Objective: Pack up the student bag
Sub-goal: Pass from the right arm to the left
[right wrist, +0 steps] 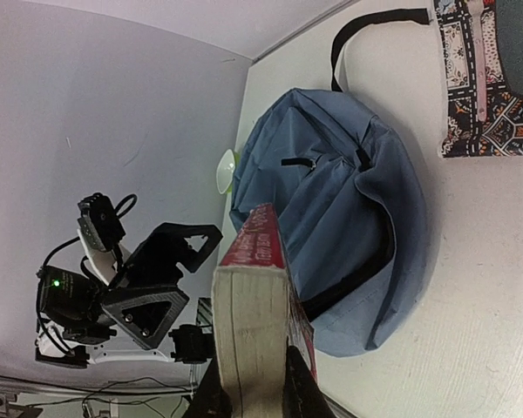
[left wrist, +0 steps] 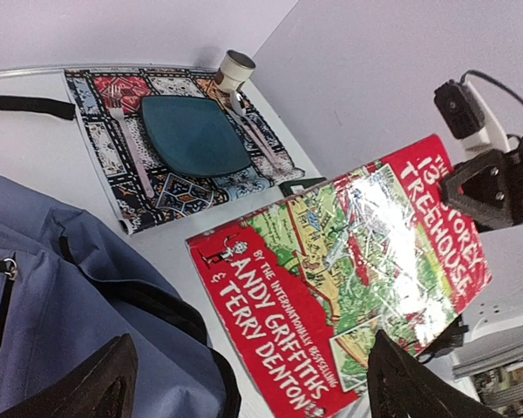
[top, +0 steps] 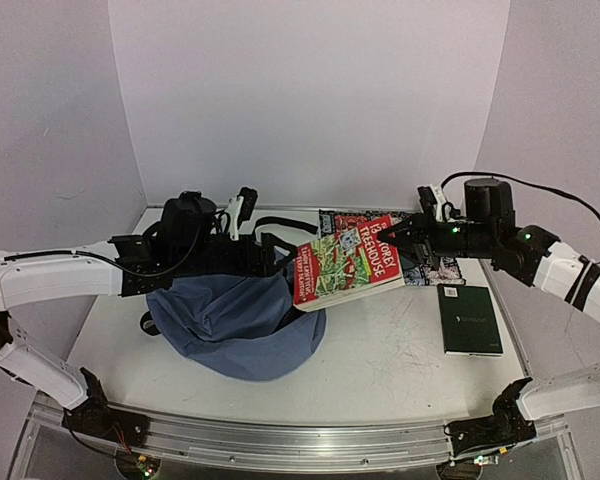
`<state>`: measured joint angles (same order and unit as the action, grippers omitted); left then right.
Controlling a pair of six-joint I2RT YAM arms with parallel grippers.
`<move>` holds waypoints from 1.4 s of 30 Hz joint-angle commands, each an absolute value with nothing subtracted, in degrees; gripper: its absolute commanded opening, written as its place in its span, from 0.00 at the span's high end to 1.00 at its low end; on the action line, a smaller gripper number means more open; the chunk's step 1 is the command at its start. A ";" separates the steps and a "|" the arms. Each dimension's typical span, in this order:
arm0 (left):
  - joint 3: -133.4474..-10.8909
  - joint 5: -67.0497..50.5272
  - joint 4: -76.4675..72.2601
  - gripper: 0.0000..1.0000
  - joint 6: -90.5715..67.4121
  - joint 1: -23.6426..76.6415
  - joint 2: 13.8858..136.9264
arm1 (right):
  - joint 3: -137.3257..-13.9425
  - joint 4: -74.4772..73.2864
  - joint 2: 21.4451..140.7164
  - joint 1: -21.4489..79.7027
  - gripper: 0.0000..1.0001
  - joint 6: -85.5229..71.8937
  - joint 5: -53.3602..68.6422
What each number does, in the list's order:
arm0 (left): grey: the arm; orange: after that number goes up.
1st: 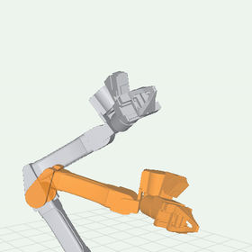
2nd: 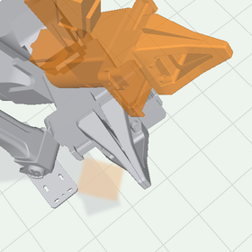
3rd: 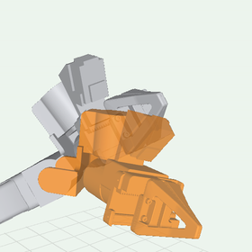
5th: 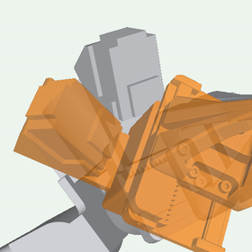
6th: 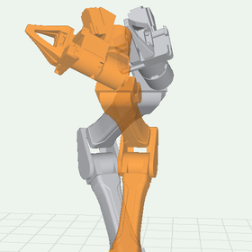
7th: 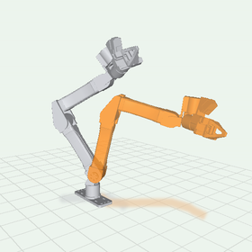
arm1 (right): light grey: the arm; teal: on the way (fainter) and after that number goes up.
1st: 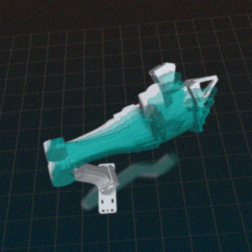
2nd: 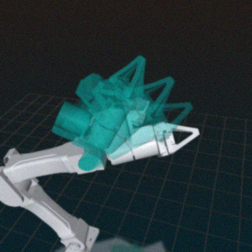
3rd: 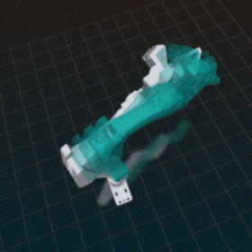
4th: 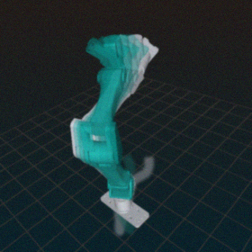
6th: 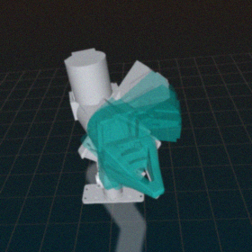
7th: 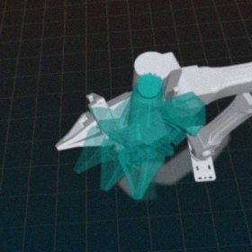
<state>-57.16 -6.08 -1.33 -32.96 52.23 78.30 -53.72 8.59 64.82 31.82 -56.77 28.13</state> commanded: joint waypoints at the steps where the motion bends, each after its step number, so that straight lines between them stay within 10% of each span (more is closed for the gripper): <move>1: -55.87 -16.92 -10.20 0.07 -41.30 48.68 76.72 | -52.03 24.96 63.48 33.20 1.00 -61.37 27.02; 19: -50.39 -30.65 -25.74 0.10 -56.82 39.41 79.85 | -46.60 54.42 70.20 36.41 1.00 -69.51 25.94; 37: -45.97 -37.58 -39.47 0.88 -66.86 35.17 80.44 | -45.69 61.08 75.42 36.67 0.99 -72.07 27.60; 42: -46.14 -36.52 -40.33 1.00 -68.86 34.87 79.71 | -45.82 61.17 77.10 37.29 0.79 -71.74 29.29</move>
